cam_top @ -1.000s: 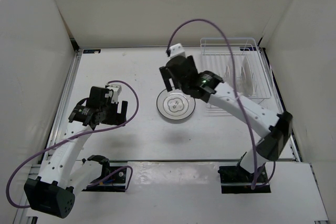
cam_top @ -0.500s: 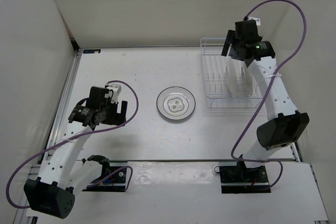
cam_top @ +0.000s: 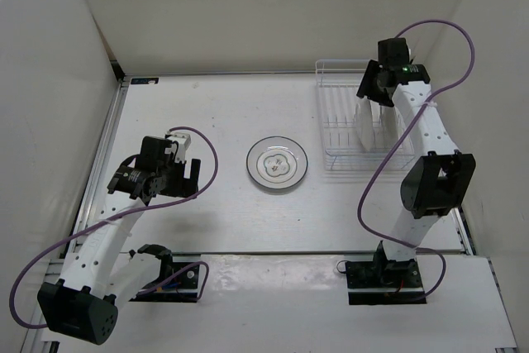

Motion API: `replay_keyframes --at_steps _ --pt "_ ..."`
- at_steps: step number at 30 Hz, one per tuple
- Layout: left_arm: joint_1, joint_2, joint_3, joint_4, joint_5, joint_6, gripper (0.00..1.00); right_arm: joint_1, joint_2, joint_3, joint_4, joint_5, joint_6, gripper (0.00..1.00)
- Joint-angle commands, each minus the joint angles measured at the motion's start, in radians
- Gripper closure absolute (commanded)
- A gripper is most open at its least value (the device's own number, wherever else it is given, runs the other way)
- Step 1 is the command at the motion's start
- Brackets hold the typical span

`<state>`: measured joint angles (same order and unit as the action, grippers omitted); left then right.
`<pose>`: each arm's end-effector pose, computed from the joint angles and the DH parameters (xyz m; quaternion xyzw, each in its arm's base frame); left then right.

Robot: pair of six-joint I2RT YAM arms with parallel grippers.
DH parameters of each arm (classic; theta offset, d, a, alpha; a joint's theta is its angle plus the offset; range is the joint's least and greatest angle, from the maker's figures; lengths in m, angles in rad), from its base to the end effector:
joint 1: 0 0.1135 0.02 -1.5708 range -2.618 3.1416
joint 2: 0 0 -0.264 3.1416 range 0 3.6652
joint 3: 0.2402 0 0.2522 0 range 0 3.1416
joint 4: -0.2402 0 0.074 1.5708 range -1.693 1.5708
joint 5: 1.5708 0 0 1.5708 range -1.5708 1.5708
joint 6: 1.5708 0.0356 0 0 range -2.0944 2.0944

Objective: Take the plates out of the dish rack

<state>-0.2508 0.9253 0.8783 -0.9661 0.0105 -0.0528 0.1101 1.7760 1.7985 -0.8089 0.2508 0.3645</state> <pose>0.1614 -0.0417 0.2798 0.0965 0.9565 -0.0466 0.2713 0.3926 0.0345 0.3607 0.1637 0.9033 -0.0232 0.3958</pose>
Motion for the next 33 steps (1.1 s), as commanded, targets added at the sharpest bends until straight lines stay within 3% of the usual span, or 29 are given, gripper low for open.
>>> replay_keyframes --at_steps 1,11,20,28,30,33 --pt "0.001 -0.014 0.028 0.0 -0.006 -0.004 0.0 -0.016 -0.003 -0.002 0.045 -0.054 0.01 0.38" --pt "0.001 -0.011 0.03 0.0 -0.006 -0.004 0.0 -0.038 0.039 -0.037 0.062 -0.085 0.019 0.46" --pt "0.001 -0.003 0.033 0.001 -0.007 -0.002 0.0 -0.044 0.042 -0.054 0.077 -0.093 0.008 0.66" --pt "0.002 0.006 0.031 0.0 -0.006 -0.002 0.0 -0.047 0.031 -0.042 0.079 -0.099 0.005 0.7" --pt "0.001 0.006 0.033 -0.002 -0.006 -0.002 0.0 -0.046 0.026 -0.039 0.077 -0.09 0.002 0.8" --pt "0.002 0.01 0.031 -0.002 -0.006 -0.004 0.0 -0.047 0.033 -0.015 0.067 -0.094 0.001 0.85"
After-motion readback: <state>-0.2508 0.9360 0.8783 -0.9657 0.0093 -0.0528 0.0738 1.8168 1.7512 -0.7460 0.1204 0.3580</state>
